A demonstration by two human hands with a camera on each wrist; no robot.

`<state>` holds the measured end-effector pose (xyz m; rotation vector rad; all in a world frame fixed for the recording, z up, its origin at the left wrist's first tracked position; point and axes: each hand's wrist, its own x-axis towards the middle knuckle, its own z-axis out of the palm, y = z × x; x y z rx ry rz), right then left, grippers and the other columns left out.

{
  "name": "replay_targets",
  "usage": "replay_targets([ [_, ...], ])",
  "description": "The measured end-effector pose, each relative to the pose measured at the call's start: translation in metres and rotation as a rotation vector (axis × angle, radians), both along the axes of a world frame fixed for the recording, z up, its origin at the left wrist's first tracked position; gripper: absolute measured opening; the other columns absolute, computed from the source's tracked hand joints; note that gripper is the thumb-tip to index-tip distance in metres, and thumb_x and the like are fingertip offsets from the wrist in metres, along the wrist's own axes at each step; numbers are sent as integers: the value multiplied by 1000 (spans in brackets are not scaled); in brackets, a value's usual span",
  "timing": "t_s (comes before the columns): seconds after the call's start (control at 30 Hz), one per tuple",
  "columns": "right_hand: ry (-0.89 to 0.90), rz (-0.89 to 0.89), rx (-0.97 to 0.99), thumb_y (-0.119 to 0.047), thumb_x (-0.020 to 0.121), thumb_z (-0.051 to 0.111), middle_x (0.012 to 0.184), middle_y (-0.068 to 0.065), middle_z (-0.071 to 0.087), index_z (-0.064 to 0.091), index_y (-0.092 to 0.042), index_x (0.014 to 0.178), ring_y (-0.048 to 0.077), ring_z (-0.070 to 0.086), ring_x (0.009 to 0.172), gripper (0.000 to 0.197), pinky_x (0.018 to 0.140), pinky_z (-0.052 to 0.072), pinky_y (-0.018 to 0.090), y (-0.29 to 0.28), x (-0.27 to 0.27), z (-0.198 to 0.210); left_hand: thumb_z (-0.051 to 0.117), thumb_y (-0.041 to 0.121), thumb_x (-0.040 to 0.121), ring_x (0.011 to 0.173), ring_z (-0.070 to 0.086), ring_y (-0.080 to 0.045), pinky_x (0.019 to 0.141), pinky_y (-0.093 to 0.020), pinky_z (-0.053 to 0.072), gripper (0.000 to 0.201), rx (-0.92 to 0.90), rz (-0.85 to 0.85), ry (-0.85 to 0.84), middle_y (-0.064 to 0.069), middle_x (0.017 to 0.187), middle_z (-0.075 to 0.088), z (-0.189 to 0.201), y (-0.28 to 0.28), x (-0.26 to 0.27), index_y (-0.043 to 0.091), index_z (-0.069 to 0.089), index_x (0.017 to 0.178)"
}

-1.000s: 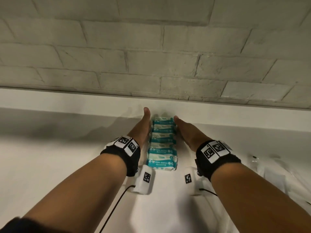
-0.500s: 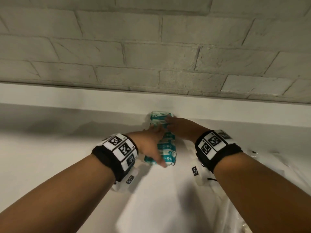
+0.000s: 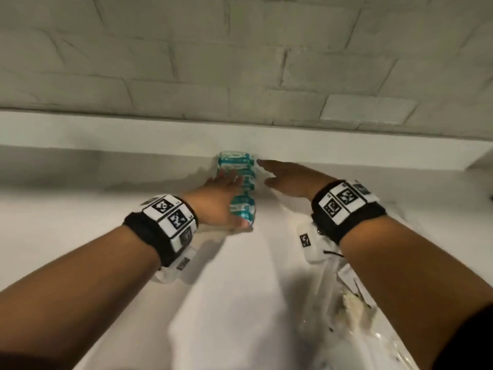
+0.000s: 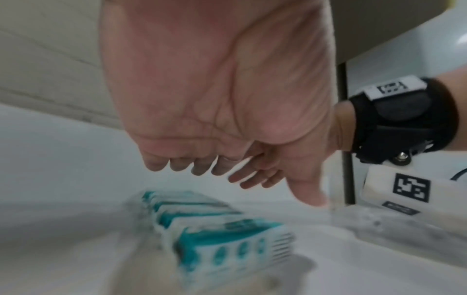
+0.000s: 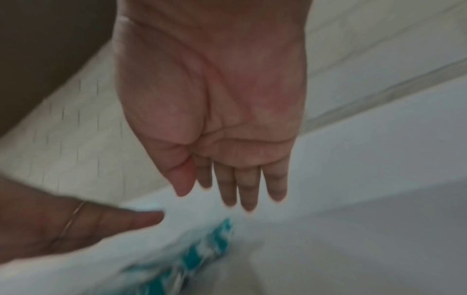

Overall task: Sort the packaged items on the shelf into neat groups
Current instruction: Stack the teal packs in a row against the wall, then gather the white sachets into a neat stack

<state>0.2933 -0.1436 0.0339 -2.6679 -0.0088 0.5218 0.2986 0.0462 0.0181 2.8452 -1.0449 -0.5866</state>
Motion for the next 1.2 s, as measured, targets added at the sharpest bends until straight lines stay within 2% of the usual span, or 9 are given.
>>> replay_targets([
  [0.17,18,-80,-75,-32,98,49,151,-7,39,42,-28,144,15,37,137,46,110,24,25,-59,-93,25,56,61,82,147,15,-20,119,-35,19,82,-126,-20,-6,1,161,12,0,-2,-48,26,25,150],
  [0.47,228,-133,-274,-41,90,58,141,-12,51,55,-39,130,13,48,126,41,106,37,31,-89,-276,11,48,58,89,148,11,-16,117,-32,11,75,5,-342,176,8,161,4,1,-63,-168,35,13,151],
  [0.6,321,-76,-286,-31,91,55,156,-19,23,38,-35,145,12,28,143,56,115,24,31,-90,-316,-8,44,63,89,146,20,-20,118,-38,21,75,129,-343,117,5,161,13,-9,-66,-187,23,25,149],
  [0.7,260,-161,-268,-26,94,52,157,-18,19,38,-35,145,15,29,143,54,112,25,29,-100,-327,-6,42,64,89,146,19,-16,117,-37,23,77,180,-279,95,7,161,9,-13,-47,-190,21,23,150],
  [0.77,219,-222,-309,-27,95,51,158,-8,24,43,-29,143,20,33,141,49,111,27,31,-107,-334,-2,44,63,88,140,30,-19,113,-38,31,70,177,-235,42,3,156,24,-14,-37,-193,23,35,144],
  [0.87,58,-253,-324,-23,95,50,137,6,52,58,-14,128,24,51,122,35,102,41,36,-109,-328,-3,56,55,83,110,51,-18,91,-32,44,43,47,-153,-62,4,121,50,-15,-35,-206,26,57,115],
  [0.93,-36,-249,-294,-27,98,46,139,2,51,56,-21,131,22,50,125,36,104,40,34,-111,-314,-6,63,51,79,96,53,-15,77,-28,44,29,-18,-120,-40,8,104,53,-10,-41,-223,28,59,96],
  [1.1,6,-59,-327,-20,102,36,155,0,33,34,-25,148,21,34,140,47,112,28,34,-113,-273,-16,72,59,62,84,54,-10,69,-29,45,46,143,-116,171,14,95,53,-11,-56,-255,31,52,92],
  [1.2,39,-12,-351,-19,96,45,152,2,36,37,-26,146,23,38,136,51,110,33,36,-124,-268,-28,76,55,59,86,54,-12,65,-29,42,52,175,-91,98,11,99,53,-22,-59,-266,32,46,95],
])
